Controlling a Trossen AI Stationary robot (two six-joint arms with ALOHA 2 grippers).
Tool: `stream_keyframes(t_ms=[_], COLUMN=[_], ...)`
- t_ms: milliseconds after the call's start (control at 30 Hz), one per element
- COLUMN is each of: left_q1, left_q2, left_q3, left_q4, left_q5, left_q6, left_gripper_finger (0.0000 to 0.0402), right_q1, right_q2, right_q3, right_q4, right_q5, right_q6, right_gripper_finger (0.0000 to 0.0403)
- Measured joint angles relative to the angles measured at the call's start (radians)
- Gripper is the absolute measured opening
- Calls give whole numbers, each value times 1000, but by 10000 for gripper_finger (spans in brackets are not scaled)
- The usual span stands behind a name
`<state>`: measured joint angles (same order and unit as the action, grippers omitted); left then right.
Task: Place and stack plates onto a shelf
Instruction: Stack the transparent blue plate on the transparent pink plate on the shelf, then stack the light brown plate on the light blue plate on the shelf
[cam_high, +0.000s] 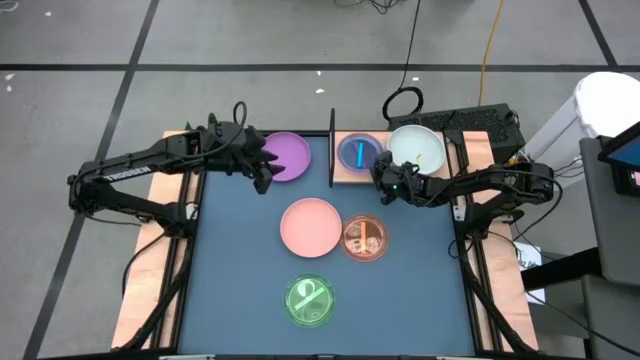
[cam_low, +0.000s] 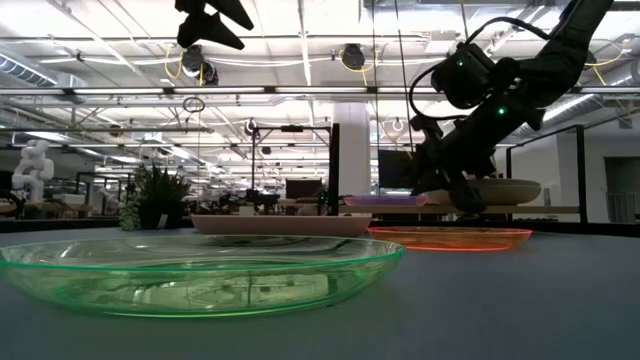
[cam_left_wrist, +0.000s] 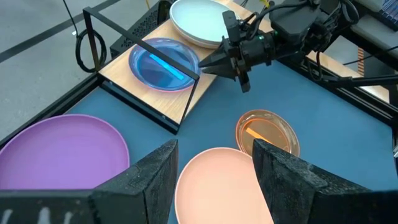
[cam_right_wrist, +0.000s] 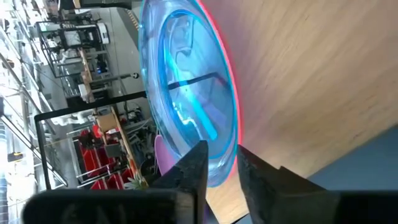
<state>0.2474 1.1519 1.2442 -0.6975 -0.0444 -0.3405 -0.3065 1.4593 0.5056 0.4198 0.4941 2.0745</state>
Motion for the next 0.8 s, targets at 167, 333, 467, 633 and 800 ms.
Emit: stream_keyframes(t_ms=[167, 333, 467, 633, 800], left_q1=[0, 0, 0, 0, 0], left_q2=[0, 0, 0, 0, 0], left_q3=[0, 0, 0, 0, 0], left_q4=[-3, -29, -78, -130, -147], left_q5=[0, 0, 0, 0, 12], left_q6=[0, -2, -3, 7, 20], left_gripper_finger=[209, 209, 209, 209, 209], right_q1=[0, 13, 23, 48, 101], right_q2=[-3, -61, -143, -257, -348], right_q3=[0, 0, 0, -1, -1], right_q4=[33, 15, -37, -101, -143], right_q5=[0, -1, 0, 0, -3], right_q6=[1, -20, -71, -180, -274], right_gripper_finger=[101, 111, 111, 111, 112])
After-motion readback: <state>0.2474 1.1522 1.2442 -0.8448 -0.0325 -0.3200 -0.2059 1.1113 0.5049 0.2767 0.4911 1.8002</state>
